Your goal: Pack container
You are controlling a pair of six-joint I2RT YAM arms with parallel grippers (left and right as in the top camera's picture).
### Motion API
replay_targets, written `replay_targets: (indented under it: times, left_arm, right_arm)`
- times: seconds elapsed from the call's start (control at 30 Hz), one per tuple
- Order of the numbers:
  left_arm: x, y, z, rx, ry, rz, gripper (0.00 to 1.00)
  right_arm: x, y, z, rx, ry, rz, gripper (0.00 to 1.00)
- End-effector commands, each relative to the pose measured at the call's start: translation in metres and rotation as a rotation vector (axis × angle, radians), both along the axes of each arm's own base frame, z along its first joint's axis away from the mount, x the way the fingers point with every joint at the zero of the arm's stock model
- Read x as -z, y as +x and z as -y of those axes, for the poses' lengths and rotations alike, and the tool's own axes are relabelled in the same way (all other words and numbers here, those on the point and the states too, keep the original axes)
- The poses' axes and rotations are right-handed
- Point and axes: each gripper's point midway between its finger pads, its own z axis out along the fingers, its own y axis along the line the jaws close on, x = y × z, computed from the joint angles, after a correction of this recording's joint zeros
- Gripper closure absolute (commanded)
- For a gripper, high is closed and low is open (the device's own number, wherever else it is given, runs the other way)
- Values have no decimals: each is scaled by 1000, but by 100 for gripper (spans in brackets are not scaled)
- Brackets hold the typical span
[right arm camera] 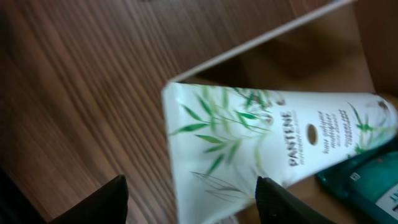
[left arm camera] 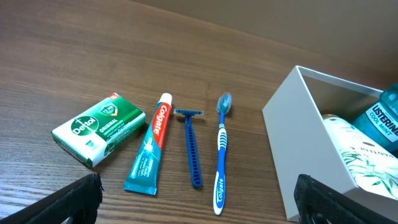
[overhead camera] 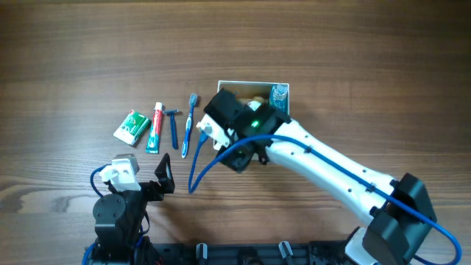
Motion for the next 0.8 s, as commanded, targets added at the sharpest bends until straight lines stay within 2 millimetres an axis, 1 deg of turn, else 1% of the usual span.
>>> replay_targets:
  times: [0.0, 0.1, 0.2, 0.23, 0.27, 0.3, 0.33, 0.4, 0.43, 0.63, 0.7, 0.77]
  left_arm:
    - [3, 0, 2, 18, 0, -1, 0]
    - [3, 0, 2, 18, 0, -1, 0]
    - [3, 0, 2, 18, 0, -1, 0]
    - [3, 0, 2, 18, 0, -1, 0]
    - [3, 0, 2, 18, 0, -1, 0]
    - [3, 0, 2, 18, 0, -1, 0]
    - [3, 0, 2, 18, 0, -1, 0]
    - [3, 0, 2, 18, 0, -1, 0]
    - [3, 0, 2, 18, 0, -1, 0]
    - [3, 0, 2, 18, 0, -1, 0]
    - [3, 0, 2, 18, 0, -1, 0]
    - [3, 0, 2, 18, 0, -1, 0]
  right_arm:
    - [7, 1, 1, 2, -47, 39, 33]
    - [11, 15, 13, 81, -109, 94, 33]
    - [20, 18, 11, 81, -126, 91, 34]
    - [24, 18, 12, 80, -134, 85, 38]
    - [28, 18, 13, 86, -149, 82, 44]
    - [31, 19, 14, 102, -158, 82, 49]
    - [31, 21, 16, 122, -169, 94, 54]
    - [31, 26, 20, 145, -185, 117, 62]
    - [30, 27, 21, 166, -190, 127, 68]
    - [29, 29, 21, 170, -186, 136, 83]
    - [28, 32, 23, 183, -198, 154, 92]
    - [27, 35, 26, 204, -206, 171, 96]
